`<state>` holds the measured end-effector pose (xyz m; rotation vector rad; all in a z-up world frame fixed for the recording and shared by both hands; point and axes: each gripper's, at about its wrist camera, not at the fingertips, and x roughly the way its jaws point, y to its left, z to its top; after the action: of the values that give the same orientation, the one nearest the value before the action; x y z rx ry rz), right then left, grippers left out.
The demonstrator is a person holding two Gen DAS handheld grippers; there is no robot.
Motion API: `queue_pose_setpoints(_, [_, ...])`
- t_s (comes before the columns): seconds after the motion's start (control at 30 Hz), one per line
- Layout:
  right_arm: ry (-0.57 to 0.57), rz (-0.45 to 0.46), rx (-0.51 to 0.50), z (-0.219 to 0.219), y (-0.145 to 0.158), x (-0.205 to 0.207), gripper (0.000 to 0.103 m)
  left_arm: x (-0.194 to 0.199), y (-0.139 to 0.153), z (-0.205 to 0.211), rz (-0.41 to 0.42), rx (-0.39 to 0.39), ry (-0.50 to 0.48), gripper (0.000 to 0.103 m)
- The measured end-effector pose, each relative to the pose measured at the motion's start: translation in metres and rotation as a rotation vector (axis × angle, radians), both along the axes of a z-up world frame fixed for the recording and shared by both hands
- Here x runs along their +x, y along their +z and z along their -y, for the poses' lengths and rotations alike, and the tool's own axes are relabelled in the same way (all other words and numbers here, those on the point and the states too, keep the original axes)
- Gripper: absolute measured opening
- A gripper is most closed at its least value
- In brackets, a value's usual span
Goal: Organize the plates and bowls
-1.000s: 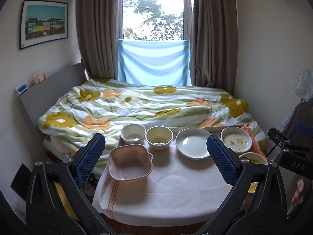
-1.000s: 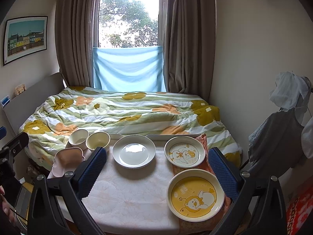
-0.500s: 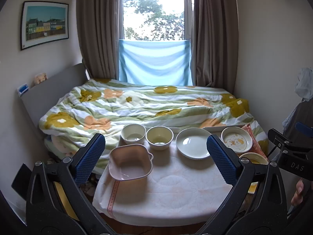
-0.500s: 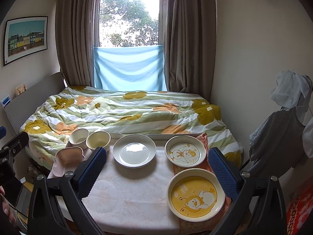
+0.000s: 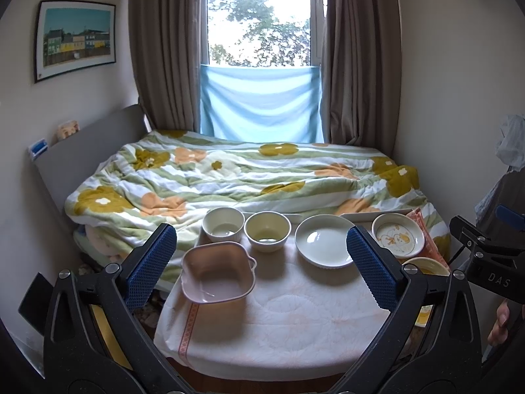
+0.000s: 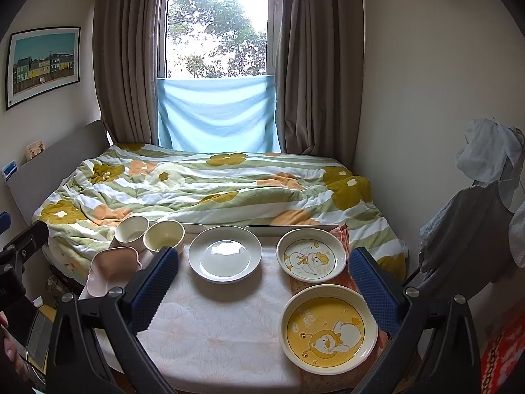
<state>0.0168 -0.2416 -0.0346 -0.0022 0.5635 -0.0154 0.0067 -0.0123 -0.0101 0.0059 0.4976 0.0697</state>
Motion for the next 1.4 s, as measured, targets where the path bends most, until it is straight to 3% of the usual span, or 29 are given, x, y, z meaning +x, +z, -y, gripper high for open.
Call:
queue_pose_setpoints(1.13, [0.008, -0.009, 0.005, -0.006, -0.004, 0.003, 0.103, 0.007, 0.0, -0.001, -0.012, -0.005, -0.015, 0.103])
queue_pose_setpoints(1.4, [-0.025, -0.074, 0.093, 0.021, -0.018, 0.009, 0.103, 0.035, -0.013, 0.016, -0.123, -0.026, -0.13, 0.103])
